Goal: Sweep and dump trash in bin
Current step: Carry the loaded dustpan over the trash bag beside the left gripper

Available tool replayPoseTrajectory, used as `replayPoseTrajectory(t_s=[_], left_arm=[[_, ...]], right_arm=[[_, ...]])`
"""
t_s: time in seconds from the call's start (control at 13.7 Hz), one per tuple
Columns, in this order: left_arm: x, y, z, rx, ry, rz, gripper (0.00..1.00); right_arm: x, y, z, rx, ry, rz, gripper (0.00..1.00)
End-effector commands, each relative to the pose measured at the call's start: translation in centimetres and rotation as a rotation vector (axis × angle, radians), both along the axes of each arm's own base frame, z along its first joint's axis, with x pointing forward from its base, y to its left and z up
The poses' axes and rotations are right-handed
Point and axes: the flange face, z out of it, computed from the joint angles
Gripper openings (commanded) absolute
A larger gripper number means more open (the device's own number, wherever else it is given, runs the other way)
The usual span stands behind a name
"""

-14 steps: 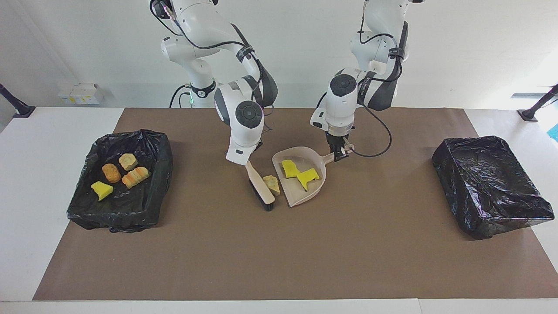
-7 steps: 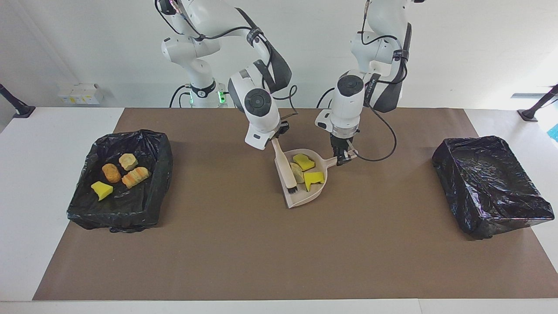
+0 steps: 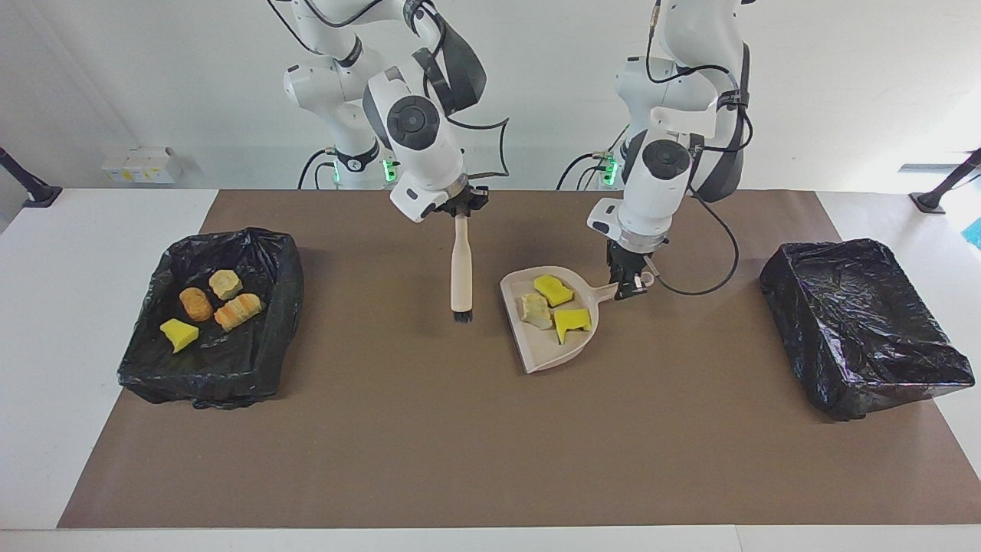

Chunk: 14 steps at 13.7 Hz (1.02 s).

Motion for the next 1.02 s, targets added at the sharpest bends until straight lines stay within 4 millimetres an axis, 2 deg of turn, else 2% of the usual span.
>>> replayPoseTrajectory(t_s=[0.0,0.15,0.22,0.29,0.36,0.51,0.73,0.95], left_arm=[[2.5,3.1,5.0,-0.027,0.027,-0.01,0.0],[3.9,6.2,7.5,-0.052,0.032,0.004,0.0],[4.7,8.0,9.0,-0.064,0.03,0.007,0.0],[5.3,9.5,10.4,-0.067,0.023,-0.003,0.0],[5.9,11.5,11.8,-0.072,0.011,0.003,0.0],[6.7,16.1,13.6,-0.075,-0.001,0.007,0.0],[6.9,22.9,13.8,-0.096,-0.015,-0.044,0.0],[5.8,30.2,13.7,-0.099,0.001,-0.062,0.0]], right_arm=[[-3.9,1.8,-0.3,-0.007,0.0,0.001,0.0],[-6.2,2.6,-1.5,-0.002,-0.02,0.029,0.0],[-7.4,3.9,-2.3,-0.008,-0.021,0.048,0.0],[-8.1,5.0,-3.2,-0.013,-0.025,0.048,0.0],[-8.2,5.2,-3.9,-0.015,-0.038,0.026,0.0],[-9.2,7.6,-5.3,-0.006,-0.043,0.013,0.0],[-9.8,9.7,-7.4,-0.017,-0.05,-0.014,0.0],[-10.7,11.6,-9.9,-0.03,-0.05,-0.021,0.0]])
